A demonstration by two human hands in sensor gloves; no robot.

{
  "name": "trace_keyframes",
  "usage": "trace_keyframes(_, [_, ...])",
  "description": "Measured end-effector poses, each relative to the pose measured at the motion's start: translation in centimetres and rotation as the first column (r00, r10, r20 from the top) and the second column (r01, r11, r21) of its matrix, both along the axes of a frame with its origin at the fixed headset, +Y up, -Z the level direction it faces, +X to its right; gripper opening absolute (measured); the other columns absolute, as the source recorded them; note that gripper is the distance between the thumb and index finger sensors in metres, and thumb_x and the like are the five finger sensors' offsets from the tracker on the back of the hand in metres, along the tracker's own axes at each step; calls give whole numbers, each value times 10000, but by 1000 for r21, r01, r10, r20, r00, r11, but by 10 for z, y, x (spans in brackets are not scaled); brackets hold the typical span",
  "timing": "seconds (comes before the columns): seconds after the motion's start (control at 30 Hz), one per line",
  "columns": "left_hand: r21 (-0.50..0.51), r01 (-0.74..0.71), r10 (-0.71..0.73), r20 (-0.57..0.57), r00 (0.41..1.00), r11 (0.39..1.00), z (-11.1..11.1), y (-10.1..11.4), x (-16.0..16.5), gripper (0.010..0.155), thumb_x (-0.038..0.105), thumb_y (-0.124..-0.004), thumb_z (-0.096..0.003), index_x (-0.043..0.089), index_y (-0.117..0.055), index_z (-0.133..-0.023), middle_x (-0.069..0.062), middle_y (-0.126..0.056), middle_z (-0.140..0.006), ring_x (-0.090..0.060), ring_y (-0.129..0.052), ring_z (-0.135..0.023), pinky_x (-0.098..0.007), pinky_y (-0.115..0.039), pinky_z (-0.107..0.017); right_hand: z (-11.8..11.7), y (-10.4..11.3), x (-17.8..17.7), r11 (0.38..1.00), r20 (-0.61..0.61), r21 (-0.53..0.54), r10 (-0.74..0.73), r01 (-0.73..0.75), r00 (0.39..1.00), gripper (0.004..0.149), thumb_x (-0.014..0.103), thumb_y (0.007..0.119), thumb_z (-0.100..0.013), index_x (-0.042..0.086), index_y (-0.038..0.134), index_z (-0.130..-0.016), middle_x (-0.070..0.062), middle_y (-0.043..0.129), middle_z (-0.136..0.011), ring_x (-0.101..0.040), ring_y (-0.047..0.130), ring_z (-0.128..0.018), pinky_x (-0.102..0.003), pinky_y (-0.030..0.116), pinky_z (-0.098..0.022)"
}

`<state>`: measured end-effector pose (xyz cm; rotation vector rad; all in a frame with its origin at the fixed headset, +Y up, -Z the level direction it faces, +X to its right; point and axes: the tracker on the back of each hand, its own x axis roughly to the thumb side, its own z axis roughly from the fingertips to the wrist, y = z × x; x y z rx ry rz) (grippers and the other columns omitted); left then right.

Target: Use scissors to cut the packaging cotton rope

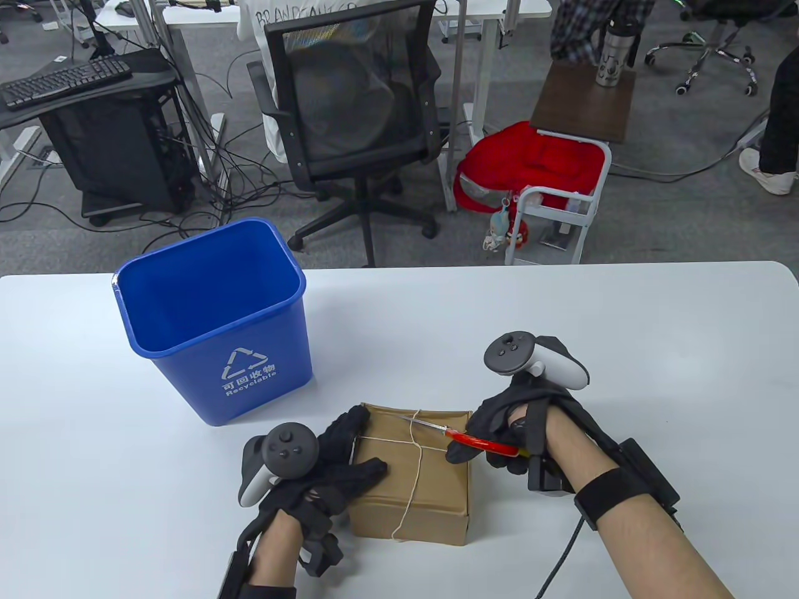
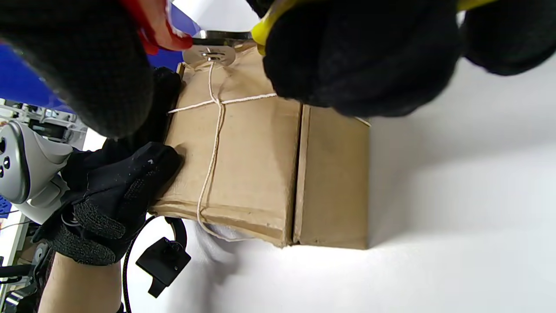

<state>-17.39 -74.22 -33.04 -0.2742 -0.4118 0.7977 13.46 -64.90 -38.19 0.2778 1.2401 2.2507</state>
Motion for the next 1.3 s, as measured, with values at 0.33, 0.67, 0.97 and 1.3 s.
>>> trace_keyframes(0.33, [-2, -2, 2, -13, 1000, 1000, 0, -1, 0, 889, 604, -754, -572, 238, -215, -1177, -274, -309, -1177, -588, -481, -1045, -771, -448, -671, -2, -7, -3, 987, 4, 144, -78, 77, 997, 759, 384, 1002, -352, -124, 772, -868, -115, 1025, -264, -252, 960, -2, -649, 849, -282])
trace_keyframes(0.67, [-7, -8, 8, -22, 1000, 1000, 0, -1, 0, 880, 598, -749, -574, 242, -215, -1176, -280, -319, -1173, -590, -486, -1041, -770, -450, -668, 10, -13, 23, 831, 129, 437, -436, 344, 891, 784, 347, 952, -411, -104, 626, -964, -148, 1000, -454, -300, 1006, -204, -685, 794, -395])
trace_keyframes(0.97, [-13, -18, 18, -22, 1000, 1000, 0, -2, 0, 875, 595, -749, -575, 249, -214, -1175, -280, -317, -1173, -591, -485, -1041, -770, -450, -669, 24, -35, 60, 787, 360, 580, -480, 210, 800, 783, 253, 870, -475, -59, 433, -1045, -274, 883, -681, -457, 949, -465, -789, 746, -393])
trace_keyframes(1.3, [-21, -33, 33, -23, 999, 999, 0, -1, 0, 866, 586, -748, -578, 250, -218, -1174, -281, -319, -1172, -591, -485, -1041, -769, -450, -669, 24, -68, 88, 764, 554, 503, 75, -405, 829, 772, 301, 909, -452, -117, 560, -1000, -301, 938, -599, -402, 976, -278, -701, 872, -217])
